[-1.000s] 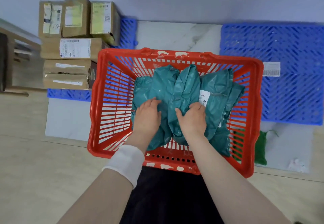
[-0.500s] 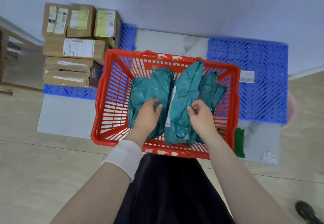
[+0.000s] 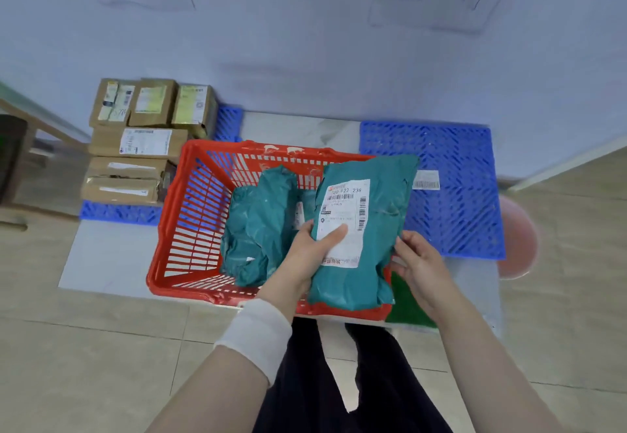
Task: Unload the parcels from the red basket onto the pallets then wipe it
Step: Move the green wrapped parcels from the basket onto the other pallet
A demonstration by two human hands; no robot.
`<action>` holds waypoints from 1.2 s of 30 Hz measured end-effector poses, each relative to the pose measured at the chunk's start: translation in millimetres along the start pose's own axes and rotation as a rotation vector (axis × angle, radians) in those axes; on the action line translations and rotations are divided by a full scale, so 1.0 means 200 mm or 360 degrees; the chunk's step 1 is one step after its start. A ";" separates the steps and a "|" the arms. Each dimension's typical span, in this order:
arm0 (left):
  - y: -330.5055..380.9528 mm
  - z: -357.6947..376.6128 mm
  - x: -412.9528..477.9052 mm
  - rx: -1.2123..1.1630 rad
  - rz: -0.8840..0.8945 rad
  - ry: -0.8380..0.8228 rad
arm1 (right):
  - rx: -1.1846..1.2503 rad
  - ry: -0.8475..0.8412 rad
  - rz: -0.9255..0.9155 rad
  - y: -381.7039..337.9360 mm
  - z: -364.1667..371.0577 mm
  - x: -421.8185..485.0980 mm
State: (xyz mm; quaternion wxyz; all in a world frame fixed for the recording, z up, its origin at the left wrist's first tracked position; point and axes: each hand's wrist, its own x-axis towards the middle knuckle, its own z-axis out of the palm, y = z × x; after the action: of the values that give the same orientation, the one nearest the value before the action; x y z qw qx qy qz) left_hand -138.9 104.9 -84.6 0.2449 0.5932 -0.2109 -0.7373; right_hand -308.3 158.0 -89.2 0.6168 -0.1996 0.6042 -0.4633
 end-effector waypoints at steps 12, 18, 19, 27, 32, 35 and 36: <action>-0.40 0.91 -0.04 0.0398 0.0497 0.0226 | -0.0242 0.0582 -0.0054 -0.06 -0.71 -0.11; -0.37 1.05 0.06 0.0655 0.0579 0.0376 | -0.0559 0.0770 -0.0185 -0.16 -0.80 0.01; -0.36 1.07 0.10 0.0665 0.0588 0.0363 | -0.0562 0.0785 -0.0192 -0.18 -0.82 0.04; -0.27 1.34 0.44 0.0733 0.0492 0.0253 | -0.0585 0.0896 -0.0098 -0.23 -1.05 0.39; -0.25 1.55 0.57 0.0766 0.0325 0.0255 | -0.0709 0.0869 -0.0080 -0.30 -1.30 0.58; -0.29 1.69 0.74 0.0782 0.0300 0.0340 | -0.0728 0.0821 -0.0008 -0.29 -1.45 0.72; -0.31 1.73 0.79 0.0783 0.0256 0.0396 | -0.0737 0.0779 0.0031 -0.30 -1.49 0.75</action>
State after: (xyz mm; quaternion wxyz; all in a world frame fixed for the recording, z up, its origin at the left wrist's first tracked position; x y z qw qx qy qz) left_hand -511.6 64.4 -172.8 0.1754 0.7020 -0.3983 -0.5638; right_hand -628.9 99.9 -182.7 0.3961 -0.2114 0.8256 -0.3419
